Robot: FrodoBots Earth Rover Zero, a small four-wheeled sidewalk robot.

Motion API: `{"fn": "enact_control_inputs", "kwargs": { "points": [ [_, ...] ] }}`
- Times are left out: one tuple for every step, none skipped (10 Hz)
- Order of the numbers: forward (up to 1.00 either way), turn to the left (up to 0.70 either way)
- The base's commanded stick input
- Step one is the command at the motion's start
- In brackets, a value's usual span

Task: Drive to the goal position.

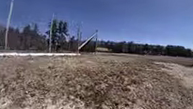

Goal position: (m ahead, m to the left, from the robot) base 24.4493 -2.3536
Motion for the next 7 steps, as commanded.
{"fn": "enact_control_inputs", "kwargs": {
  "points": [
    [0.70, 0.00],
    [0.70, 0.00],
    [0.70, -0.15],
    [0.70, -0.27],
    [0.70, 0.00],
    [0.70, 0.00],
    [0.70, 0.00]
  ]
}}
